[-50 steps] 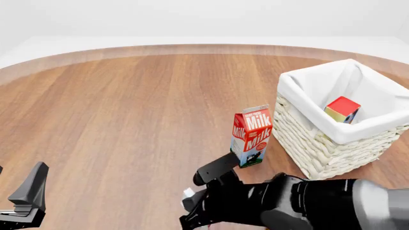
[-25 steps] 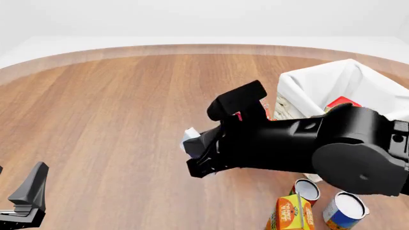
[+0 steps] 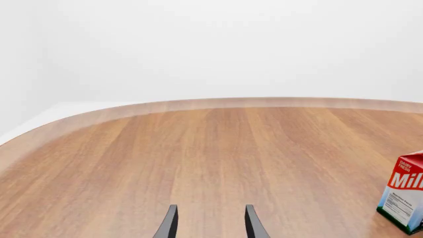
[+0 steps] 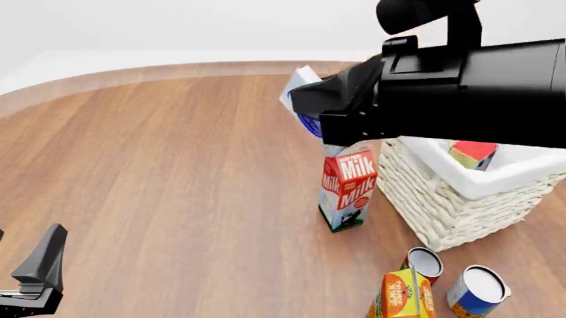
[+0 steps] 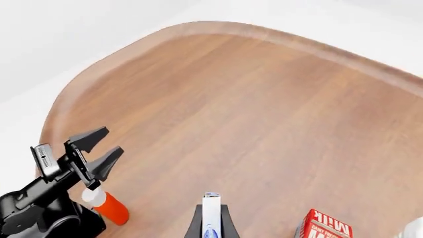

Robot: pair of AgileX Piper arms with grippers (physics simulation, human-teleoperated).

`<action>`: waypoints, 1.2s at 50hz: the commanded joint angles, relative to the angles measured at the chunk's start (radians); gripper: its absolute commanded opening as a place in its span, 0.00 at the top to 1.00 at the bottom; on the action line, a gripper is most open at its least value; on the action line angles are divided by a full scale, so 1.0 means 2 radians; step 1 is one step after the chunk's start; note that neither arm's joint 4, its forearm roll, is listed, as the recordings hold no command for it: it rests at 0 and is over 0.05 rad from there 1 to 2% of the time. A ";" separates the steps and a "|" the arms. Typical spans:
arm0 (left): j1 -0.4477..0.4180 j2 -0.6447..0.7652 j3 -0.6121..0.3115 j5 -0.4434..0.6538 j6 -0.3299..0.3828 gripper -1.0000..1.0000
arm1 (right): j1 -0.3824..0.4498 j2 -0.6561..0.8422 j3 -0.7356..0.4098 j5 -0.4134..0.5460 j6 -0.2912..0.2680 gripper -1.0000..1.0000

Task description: Pick up the cream cheese box and the butter, and put them in the basket.

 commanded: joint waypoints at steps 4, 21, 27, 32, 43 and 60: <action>0.000 0.000 0.000 0.000 0.000 0.00 | -0.062 -0.057 -0.015 0.023 -0.025 1.00; 0.000 0.000 0.000 0.000 0.000 0.00 | -0.182 -0.140 -0.007 0.038 -0.040 1.00; 0.000 0.000 0.000 0.000 0.000 0.00 | -0.208 -0.151 0.006 0.032 -0.036 1.00; 0.000 0.000 0.000 0.000 0.000 0.00 | -0.215 -0.156 0.011 0.030 -0.036 1.00; 0.000 0.000 0.000 0.000 0.000 0.00 | -0.272 -0.182 0.021 0.023 -0.026 1.00; 0.000 0.000 0.000 0.000 0.000 0.00 | -0.323 -0.182 0.047 -0.012 -0.016 1.00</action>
